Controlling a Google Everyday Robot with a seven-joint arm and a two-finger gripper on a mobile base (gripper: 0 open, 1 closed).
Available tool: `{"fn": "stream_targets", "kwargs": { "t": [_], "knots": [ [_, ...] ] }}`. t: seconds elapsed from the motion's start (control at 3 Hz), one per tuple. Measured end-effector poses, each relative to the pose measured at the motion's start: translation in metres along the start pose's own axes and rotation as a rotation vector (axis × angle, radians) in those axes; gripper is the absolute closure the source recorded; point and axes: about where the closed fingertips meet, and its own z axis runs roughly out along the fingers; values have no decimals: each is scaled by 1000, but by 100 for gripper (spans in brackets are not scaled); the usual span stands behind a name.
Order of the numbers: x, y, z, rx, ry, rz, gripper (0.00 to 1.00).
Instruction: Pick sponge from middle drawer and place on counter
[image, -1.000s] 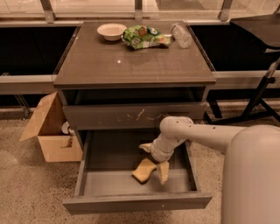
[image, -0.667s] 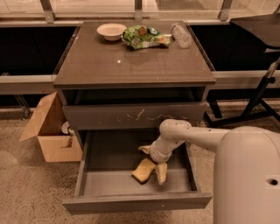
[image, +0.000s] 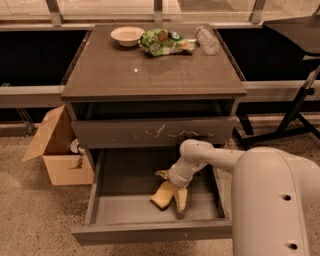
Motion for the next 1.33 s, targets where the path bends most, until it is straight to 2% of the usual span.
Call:
{"fn": "stream_targets", "kwargs": {
  "t": [0.33, 0.67, 1.33],
  "knots": [
    [1, -2, 11, -15, -18, 4, 0],
    [3, -2, 21, -33, -34, 12, 18],
    [5, -1, 25, -44, -39, 20, 66]
  ]
}}
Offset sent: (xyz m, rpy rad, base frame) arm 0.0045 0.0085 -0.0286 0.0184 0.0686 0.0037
